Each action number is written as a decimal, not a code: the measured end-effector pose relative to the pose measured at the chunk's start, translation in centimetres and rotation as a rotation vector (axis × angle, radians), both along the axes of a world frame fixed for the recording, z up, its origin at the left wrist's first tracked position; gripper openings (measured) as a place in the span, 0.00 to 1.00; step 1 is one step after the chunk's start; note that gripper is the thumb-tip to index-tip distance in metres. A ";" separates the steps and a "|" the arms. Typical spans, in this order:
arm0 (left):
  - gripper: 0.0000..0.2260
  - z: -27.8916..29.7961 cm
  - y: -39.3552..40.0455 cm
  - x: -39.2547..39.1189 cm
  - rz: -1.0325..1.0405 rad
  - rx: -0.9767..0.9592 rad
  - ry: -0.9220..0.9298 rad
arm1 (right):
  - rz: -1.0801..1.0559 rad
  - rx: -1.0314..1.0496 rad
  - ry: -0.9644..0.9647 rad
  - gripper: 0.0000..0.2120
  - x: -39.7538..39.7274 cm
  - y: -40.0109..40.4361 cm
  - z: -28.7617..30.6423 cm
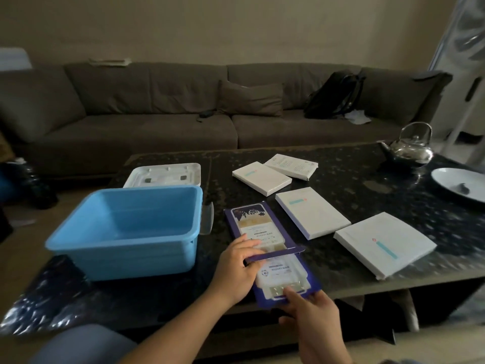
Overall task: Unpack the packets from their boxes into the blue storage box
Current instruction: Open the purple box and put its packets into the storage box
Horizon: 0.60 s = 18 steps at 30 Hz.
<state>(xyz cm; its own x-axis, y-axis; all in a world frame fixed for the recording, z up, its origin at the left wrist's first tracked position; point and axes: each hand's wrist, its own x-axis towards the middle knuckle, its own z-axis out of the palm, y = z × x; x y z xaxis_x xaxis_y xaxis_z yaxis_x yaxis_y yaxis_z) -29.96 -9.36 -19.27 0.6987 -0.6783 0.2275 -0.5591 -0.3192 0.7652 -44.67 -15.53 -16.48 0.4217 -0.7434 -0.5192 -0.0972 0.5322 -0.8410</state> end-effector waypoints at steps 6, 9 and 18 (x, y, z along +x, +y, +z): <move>0.18 1.8 0.4 -1.6 -0.038 0.219 0.041 | 0.039 -0.093 0.008 0.21 -4.7 0.6 1.8; 0.22 3.1 0.8 -2.2 -0.107 0.285 0.038 | 0.029 -0.077 -0.083 0.18 -7.9 0.2 3.8; 0.12 10.2 2.5 -2.7 -0.216 -0.135 0.576 | 0.040 -0.093 -0.272 0.15 -8.8 -0.4 8.7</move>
<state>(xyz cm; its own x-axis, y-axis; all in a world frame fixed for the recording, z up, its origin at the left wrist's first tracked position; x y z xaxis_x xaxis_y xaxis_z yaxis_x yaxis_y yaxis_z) -32.71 -6.87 -9.09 0.5851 -0.8093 -0.0508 -0.0859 -0.1242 0.9885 -53.50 -15.97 -7.79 0.5663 -0.7623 -0.3133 0.1192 0.4519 -0.8841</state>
